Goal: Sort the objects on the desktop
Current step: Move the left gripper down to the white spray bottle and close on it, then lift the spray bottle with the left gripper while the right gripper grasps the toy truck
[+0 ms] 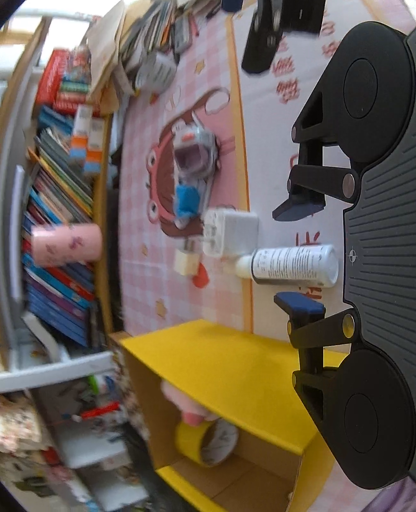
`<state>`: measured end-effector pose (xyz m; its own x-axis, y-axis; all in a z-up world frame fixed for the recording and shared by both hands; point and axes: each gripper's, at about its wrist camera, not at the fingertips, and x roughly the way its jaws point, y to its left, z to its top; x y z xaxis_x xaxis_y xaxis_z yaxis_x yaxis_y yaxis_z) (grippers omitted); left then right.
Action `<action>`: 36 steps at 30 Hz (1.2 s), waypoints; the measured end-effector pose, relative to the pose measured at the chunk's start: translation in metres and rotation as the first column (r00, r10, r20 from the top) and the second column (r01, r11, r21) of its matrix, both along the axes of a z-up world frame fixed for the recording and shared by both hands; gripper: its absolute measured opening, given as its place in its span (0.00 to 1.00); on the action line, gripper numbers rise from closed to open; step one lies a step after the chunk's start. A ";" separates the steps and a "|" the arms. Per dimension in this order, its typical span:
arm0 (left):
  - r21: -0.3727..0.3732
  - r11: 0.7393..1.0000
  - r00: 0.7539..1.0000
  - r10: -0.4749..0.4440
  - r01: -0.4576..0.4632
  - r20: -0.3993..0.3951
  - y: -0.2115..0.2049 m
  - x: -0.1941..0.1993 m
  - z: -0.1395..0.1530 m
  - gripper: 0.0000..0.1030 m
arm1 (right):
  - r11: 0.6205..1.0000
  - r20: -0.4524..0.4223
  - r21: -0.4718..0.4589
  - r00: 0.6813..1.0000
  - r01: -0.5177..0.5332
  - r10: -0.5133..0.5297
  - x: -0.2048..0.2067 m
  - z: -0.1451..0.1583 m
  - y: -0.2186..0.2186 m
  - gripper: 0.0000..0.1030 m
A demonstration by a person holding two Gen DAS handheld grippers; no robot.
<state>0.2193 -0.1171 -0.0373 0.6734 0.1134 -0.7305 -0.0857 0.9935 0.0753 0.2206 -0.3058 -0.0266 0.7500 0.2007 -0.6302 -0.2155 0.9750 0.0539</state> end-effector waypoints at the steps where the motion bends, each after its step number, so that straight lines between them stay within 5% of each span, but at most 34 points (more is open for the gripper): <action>1: 0.004 1.000 1.000 0.009 -0.009 -0.008 0.002 0.004 -0.003 0.46 | 1.000 0.002 0.001 1.000 -0.007 0.007 0.003 0.000 0.000 0.95; 5: 0.013 1.000 0.999 0.020 -0.019 -0.050 0.004 0.016 -0.017 0.43 | 1.000 -0.002 0.001 1.000 -0.025 0.025 0.016 -0.002 -0.001 0.95; 8: -0.014 0.999 0.995 0.034 -0.035 -0.090 0.007 0.022 -0.027 0.31 | 0.999 -0.015 0.007 0.999 -0.032 0.032 0.027 -0.005 -0.001 0.95; 14: -0.053 0.997 0.994 0.051 -0.056 -0.100 0.013 0.021 -0.032 0.30 | 0.998 -0.030 0.013 0.998 -0.058 0.058 0.053 -0.013 0.009 0.95; 30: -0.125 0.987 0.994 0.102 -0.106 -0.035 0.016 -0.013 0.014 0.30 | 0.989 -0.084 -0.055 0.988 -0.138 0.133 0.119 -0.049 0.054 0.93; 35: -0.149 0.982 0.994 0.112 -0.113 -0.020 0.016 -0.020 0.022 0.30 | 0.989 -0.096 -0.079 0.989 -0.122 0.114 0.128 -0.057 0.058 0.76; 36: -0.154 0.982 0.994 0.111 -0.113 -0.017 0.016 -0.022 0.023 0.30 | 0.990 -0.104 -0.076 0.988 -0.118 0.110 0.129 -0.059 0.058 0.64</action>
